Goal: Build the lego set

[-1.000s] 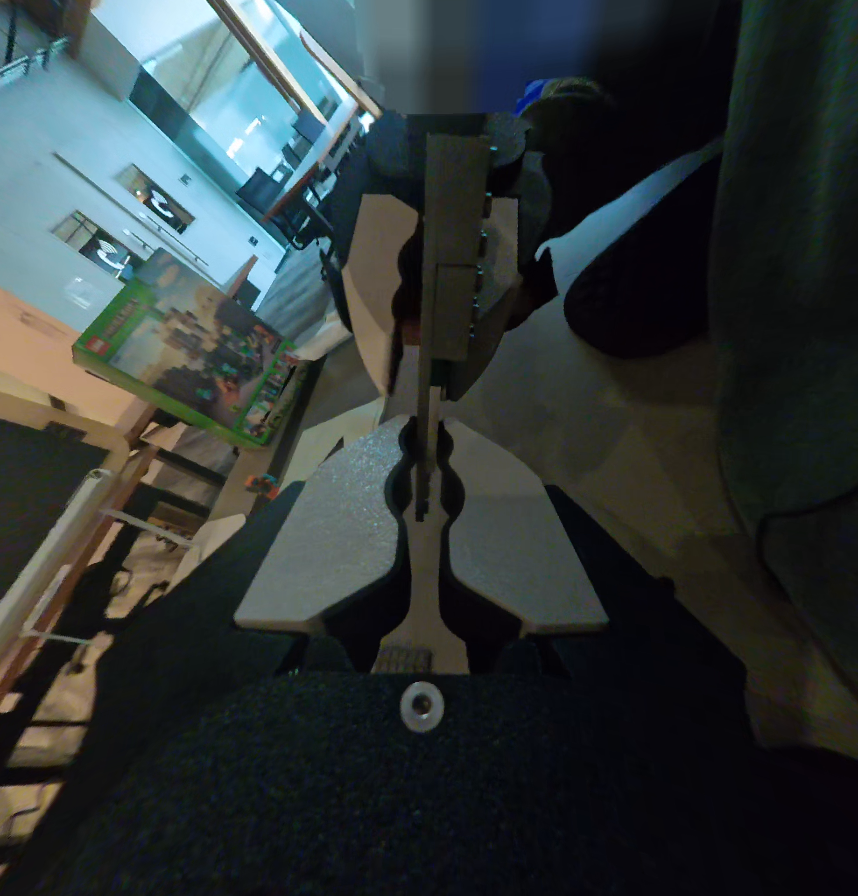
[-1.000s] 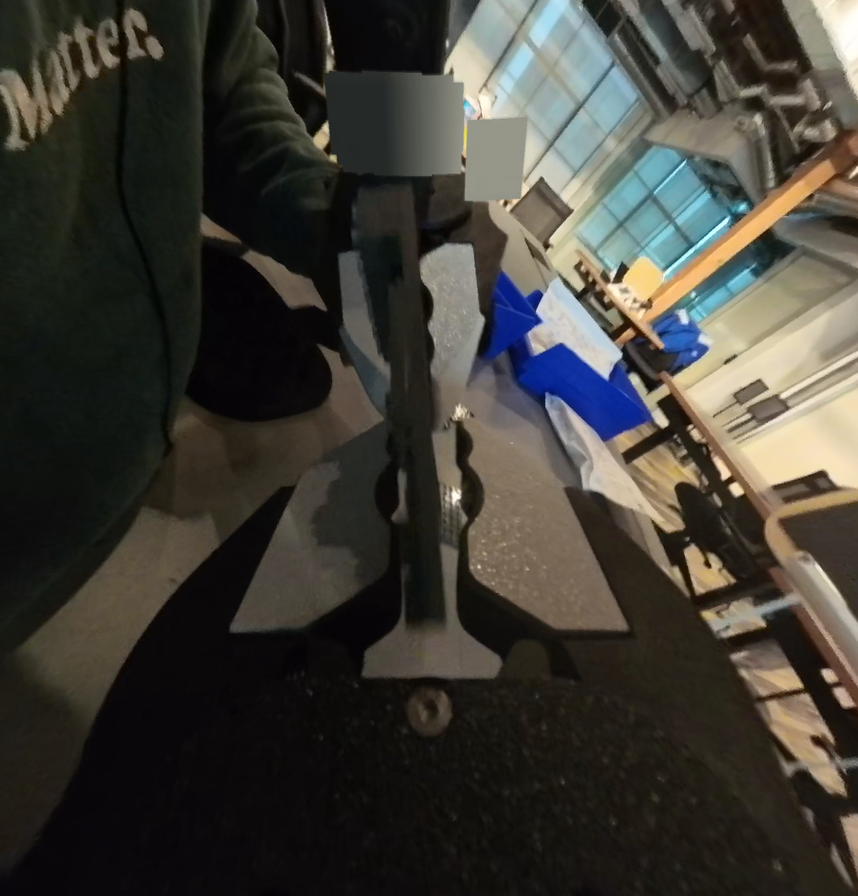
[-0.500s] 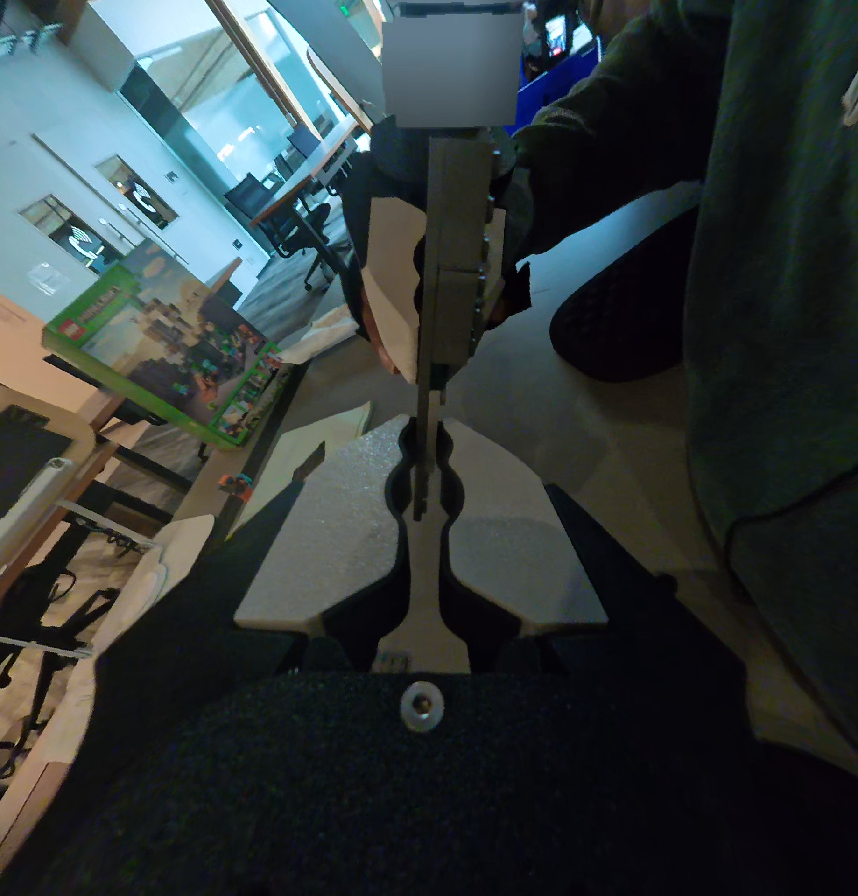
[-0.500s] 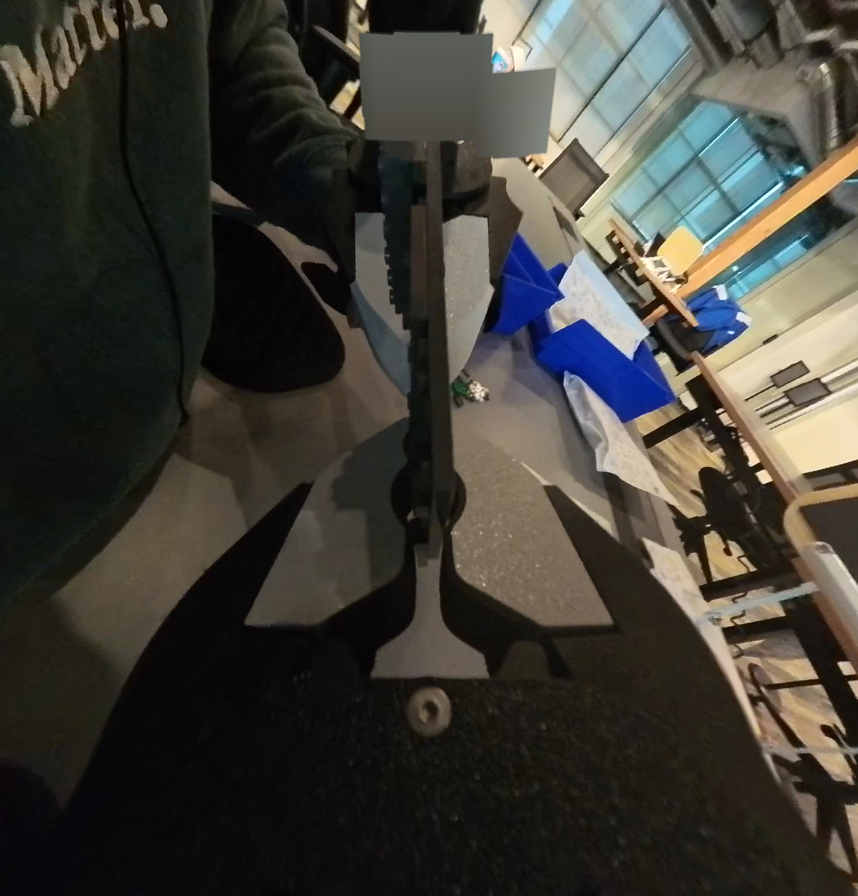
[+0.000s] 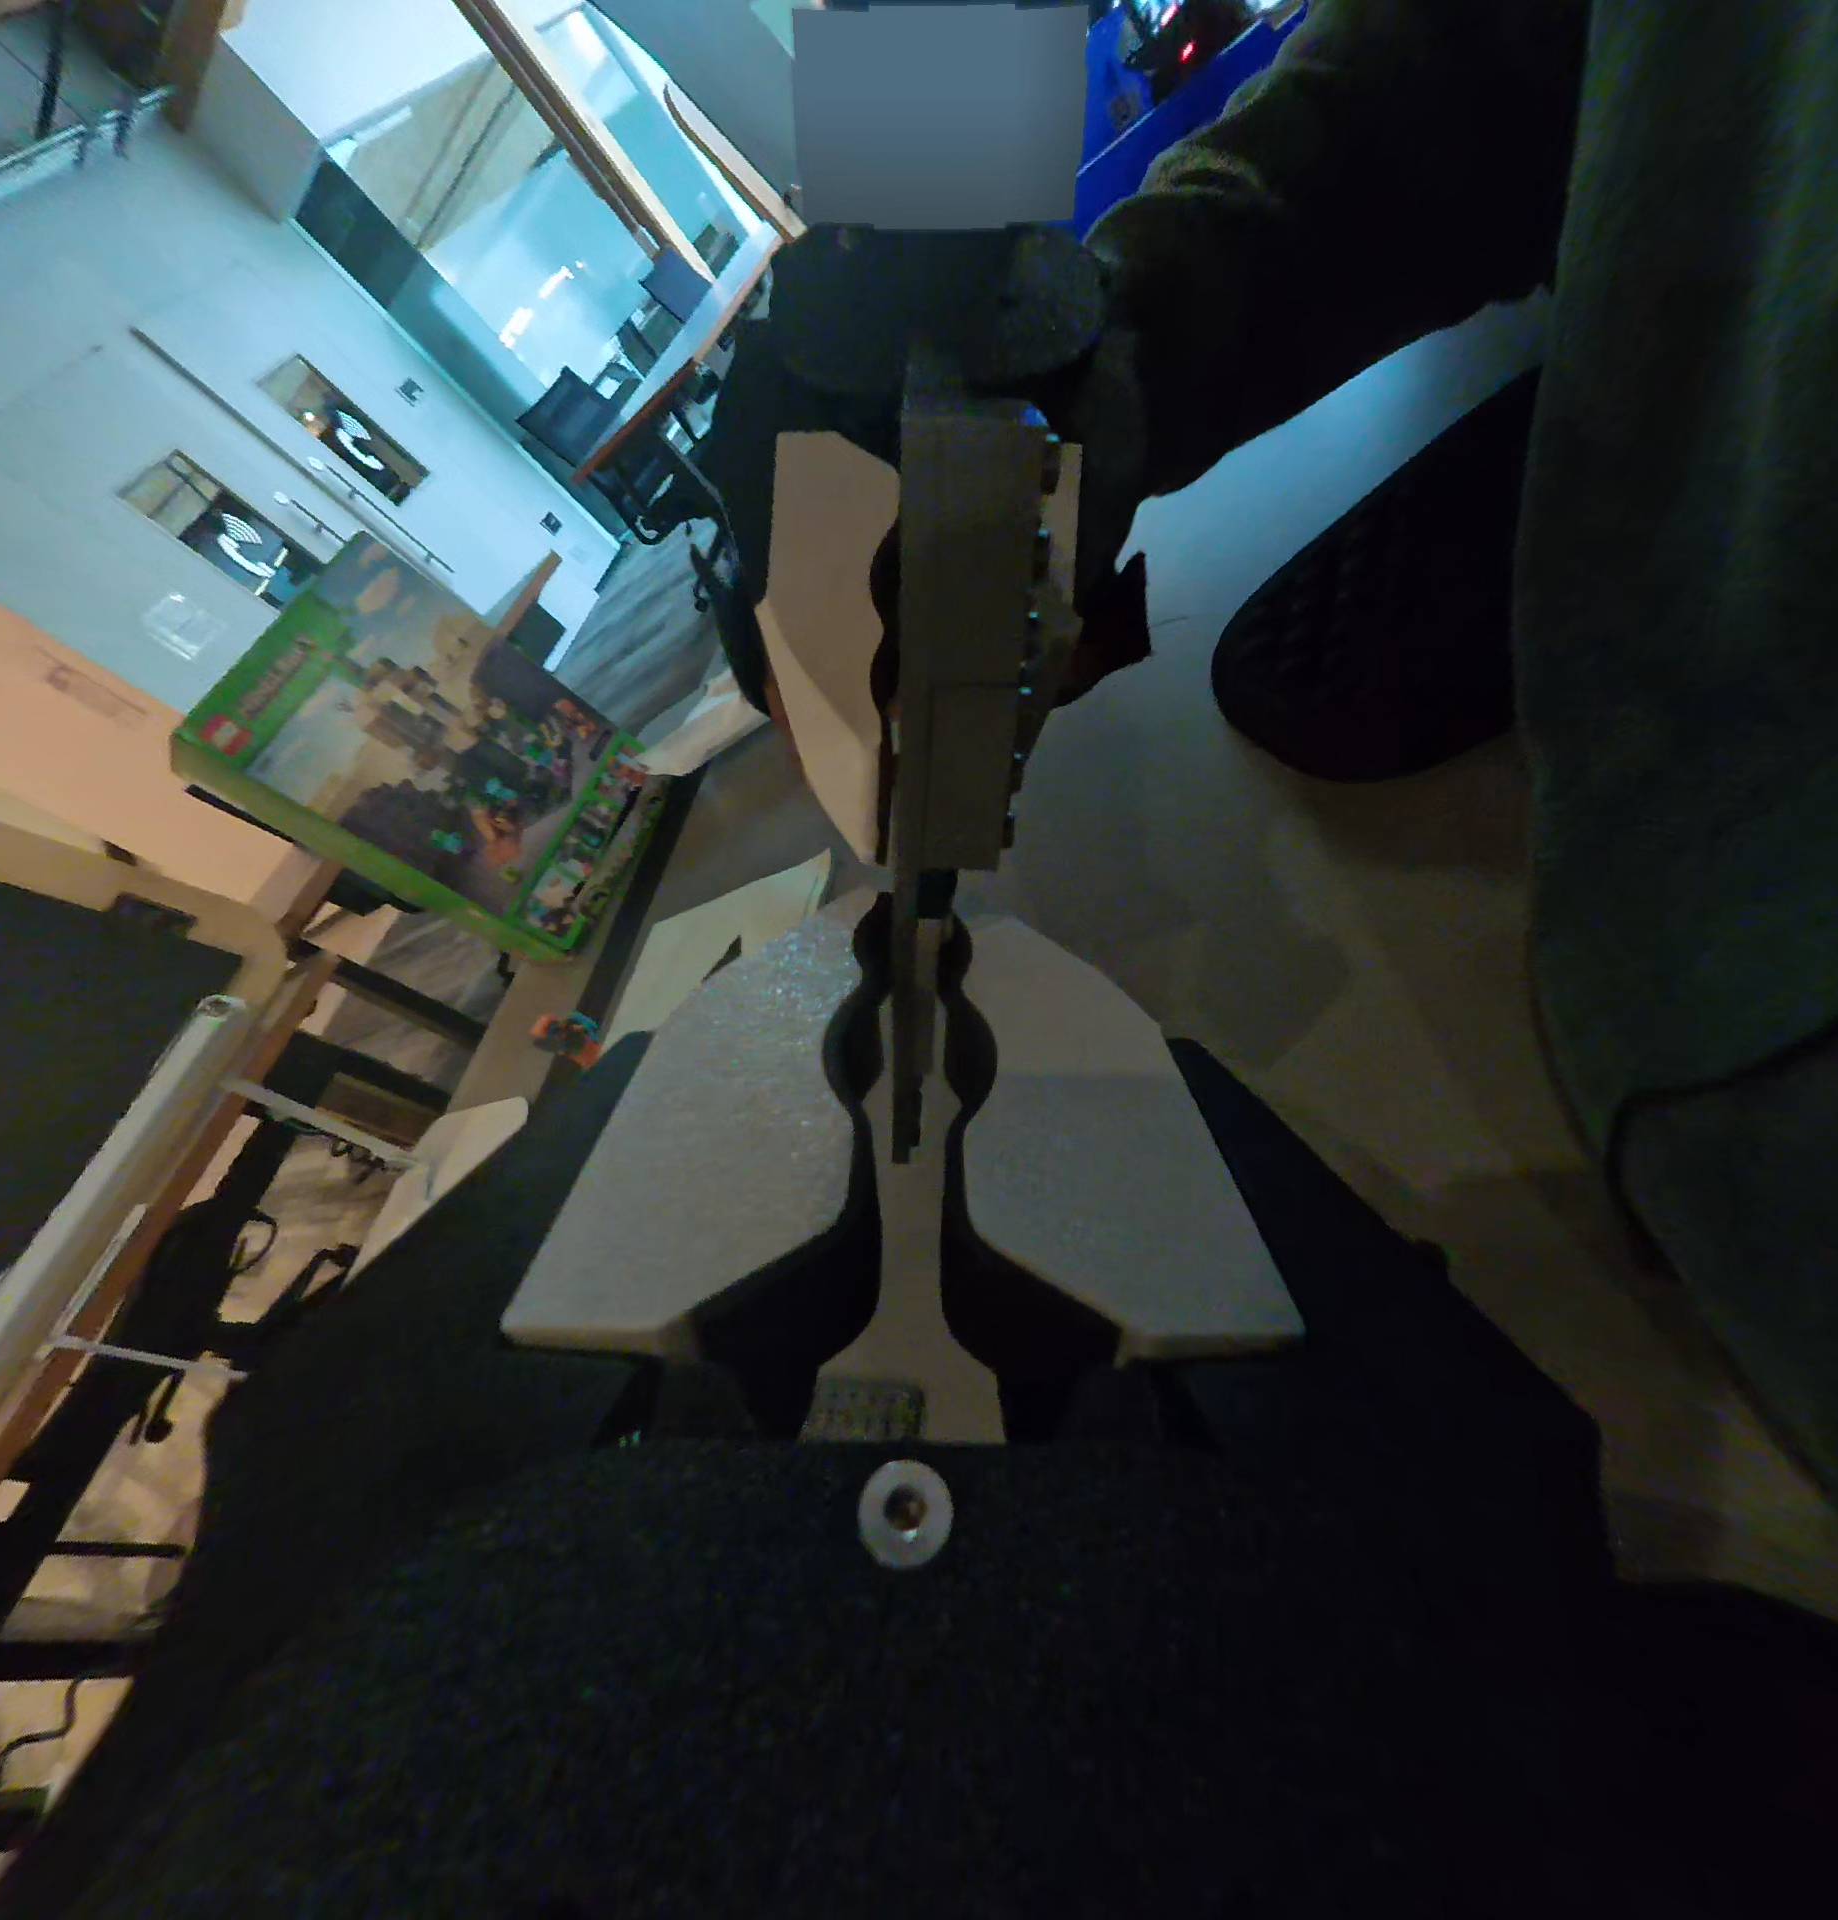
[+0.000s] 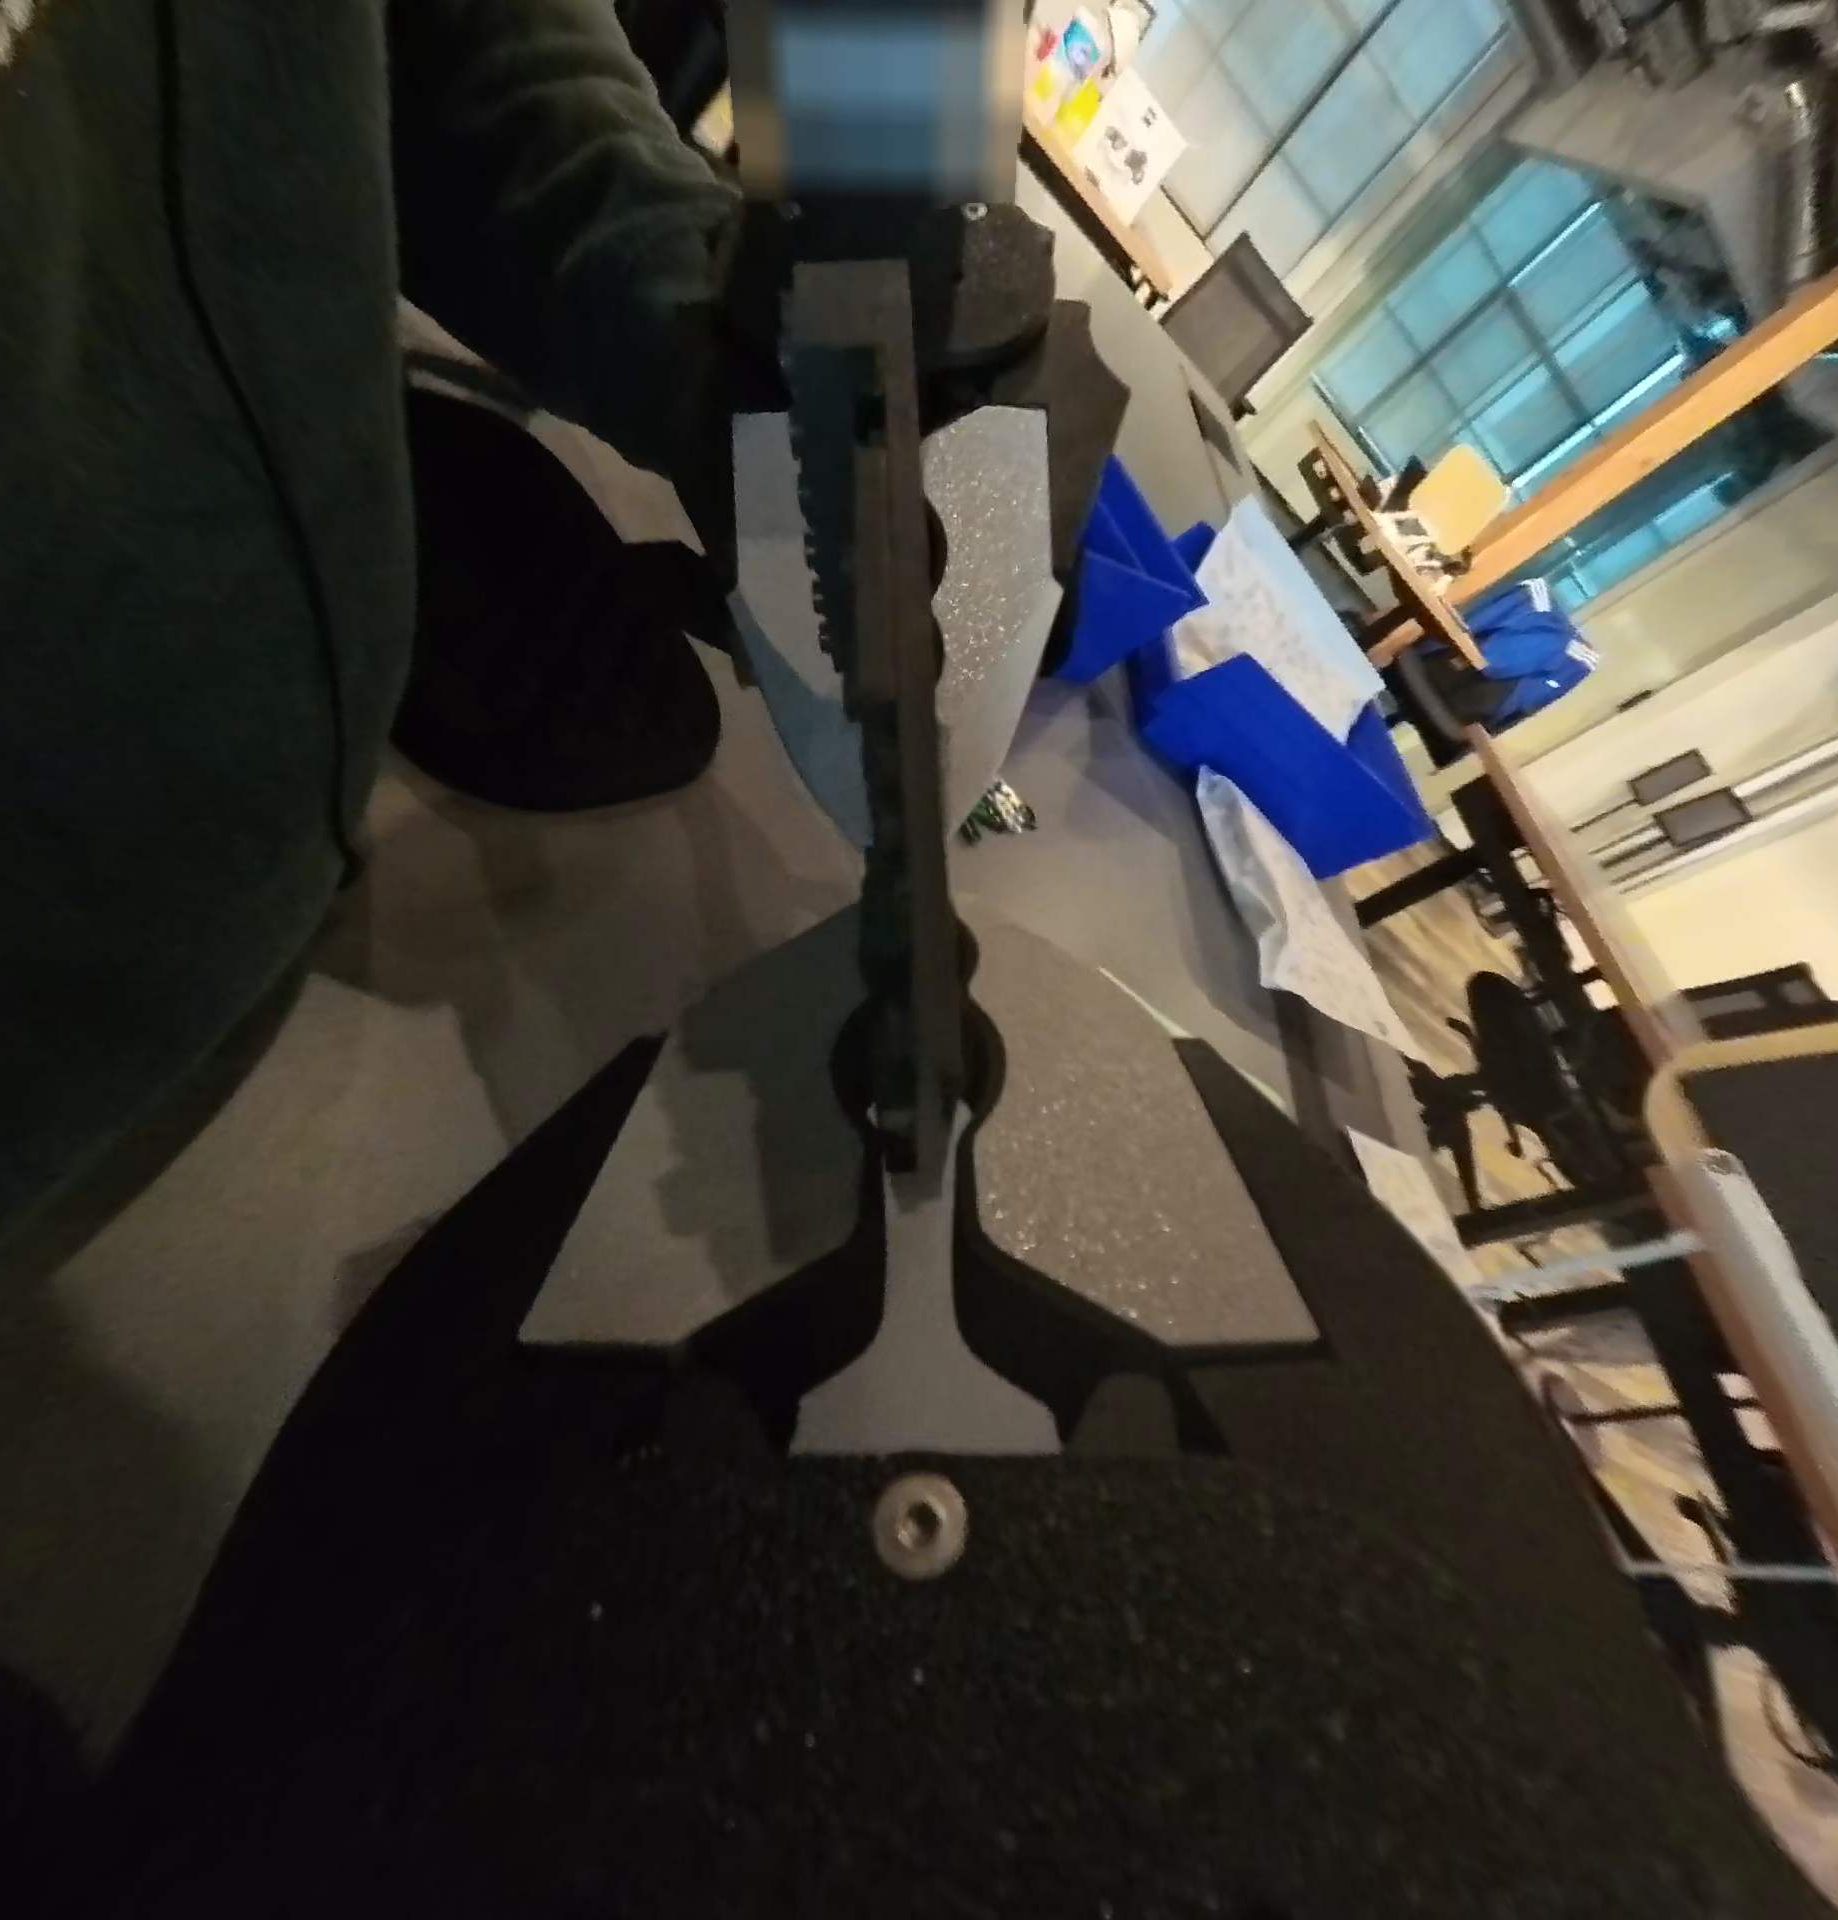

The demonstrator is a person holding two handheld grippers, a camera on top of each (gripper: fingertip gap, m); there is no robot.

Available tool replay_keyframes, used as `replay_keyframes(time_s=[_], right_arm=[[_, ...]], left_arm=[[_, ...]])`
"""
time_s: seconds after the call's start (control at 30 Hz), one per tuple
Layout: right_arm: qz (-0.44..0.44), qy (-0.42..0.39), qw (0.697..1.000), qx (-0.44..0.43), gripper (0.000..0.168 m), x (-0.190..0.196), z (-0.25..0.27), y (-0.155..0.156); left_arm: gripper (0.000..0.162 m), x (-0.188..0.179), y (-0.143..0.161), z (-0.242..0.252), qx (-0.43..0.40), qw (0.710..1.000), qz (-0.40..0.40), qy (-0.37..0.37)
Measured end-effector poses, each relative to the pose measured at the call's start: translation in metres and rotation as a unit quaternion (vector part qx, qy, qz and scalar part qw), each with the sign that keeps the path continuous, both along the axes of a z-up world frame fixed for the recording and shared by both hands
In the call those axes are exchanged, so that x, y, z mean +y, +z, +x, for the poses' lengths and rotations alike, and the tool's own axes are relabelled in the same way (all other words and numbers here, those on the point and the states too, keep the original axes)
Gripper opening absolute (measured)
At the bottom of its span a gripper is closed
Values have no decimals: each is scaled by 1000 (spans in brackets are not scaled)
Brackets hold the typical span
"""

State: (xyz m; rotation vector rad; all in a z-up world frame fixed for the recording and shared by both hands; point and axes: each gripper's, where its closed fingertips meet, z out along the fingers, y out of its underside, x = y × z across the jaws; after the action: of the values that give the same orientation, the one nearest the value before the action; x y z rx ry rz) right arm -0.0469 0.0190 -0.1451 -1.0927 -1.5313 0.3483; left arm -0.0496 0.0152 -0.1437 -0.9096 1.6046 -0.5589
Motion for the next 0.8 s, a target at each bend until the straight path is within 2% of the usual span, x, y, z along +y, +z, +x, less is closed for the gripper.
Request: replay_keyframes(time_s=[0.1, 0.17, 0.37, 0.5, 0.57, 0.73, 0.8], right_arm=[[-3, -11, 1000, -8, 17, 4, 4, -3], [3, -4, 1000, -2, 6, 1, 4, -1], [-28, 2, 1000, -9, 3, 1, 5, -6], [-120, 1, 993, -6, 4, 7, 7, -16], [-218, -2, 976, -5, 4, 13, 10, -23], [-434, -1, 901, -21, 5, 18, 18, -38], [-508, 2, 861, -26, 5, 17, 20, -39]], left_arm=[[7, -1, 2, 0, -10, 1000, -9, -4], [7, 0, 1, 0, -9, 1000, -10, -3], [7, -1, -2, 0, -6, 999, -35, -9], [7, 4, -10, 1, 0, 996, -91, -6], [7, 11, -18, 4, 15, 990, -137, 7], [22, 20, -26, 8, 47, 963, -265, 6], [14, 24, -30, 10, 52, 949, -311, 6]])
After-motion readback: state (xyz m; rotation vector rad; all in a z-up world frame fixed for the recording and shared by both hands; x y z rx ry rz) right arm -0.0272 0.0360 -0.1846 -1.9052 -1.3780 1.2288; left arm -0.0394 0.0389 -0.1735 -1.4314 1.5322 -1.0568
